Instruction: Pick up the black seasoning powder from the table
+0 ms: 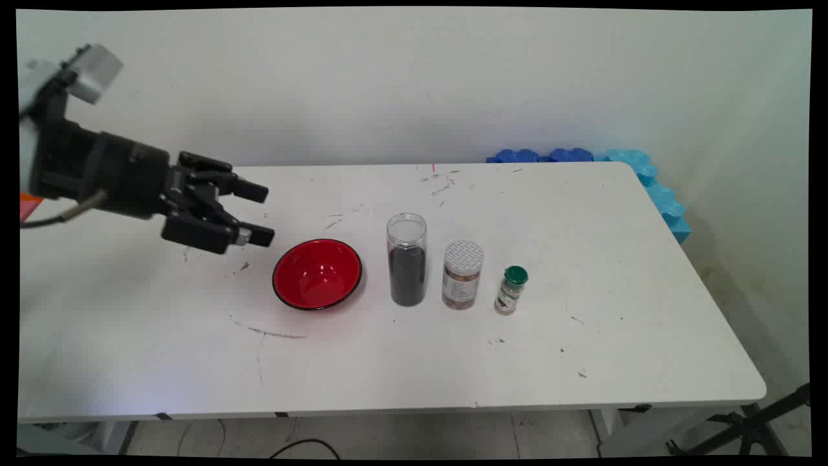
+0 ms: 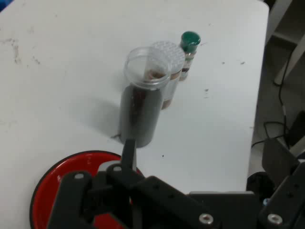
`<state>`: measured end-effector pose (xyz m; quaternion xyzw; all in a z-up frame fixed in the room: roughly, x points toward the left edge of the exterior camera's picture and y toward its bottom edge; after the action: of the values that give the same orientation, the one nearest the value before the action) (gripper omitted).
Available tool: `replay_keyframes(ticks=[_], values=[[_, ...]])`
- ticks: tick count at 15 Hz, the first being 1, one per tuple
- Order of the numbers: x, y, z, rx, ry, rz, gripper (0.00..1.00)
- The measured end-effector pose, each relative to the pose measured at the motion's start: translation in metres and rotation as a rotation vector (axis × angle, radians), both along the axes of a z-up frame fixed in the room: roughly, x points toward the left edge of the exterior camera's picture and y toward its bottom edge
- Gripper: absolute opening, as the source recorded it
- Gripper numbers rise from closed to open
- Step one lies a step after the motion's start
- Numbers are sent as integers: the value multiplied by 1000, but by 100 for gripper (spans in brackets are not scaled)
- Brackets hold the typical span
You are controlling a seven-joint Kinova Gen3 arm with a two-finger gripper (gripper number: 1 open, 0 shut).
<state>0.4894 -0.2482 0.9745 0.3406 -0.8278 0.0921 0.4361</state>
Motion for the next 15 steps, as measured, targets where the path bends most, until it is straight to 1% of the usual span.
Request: replay_keyframes(ticks=[4,7,12,15], values=[[-3,-11,-21,-4,-30,17,100],[-5,-22,-32,1,-48,31,100],[-19,-38,-43,9,-60,44,100],[-35,-51,-53,14,-70,53,100]])
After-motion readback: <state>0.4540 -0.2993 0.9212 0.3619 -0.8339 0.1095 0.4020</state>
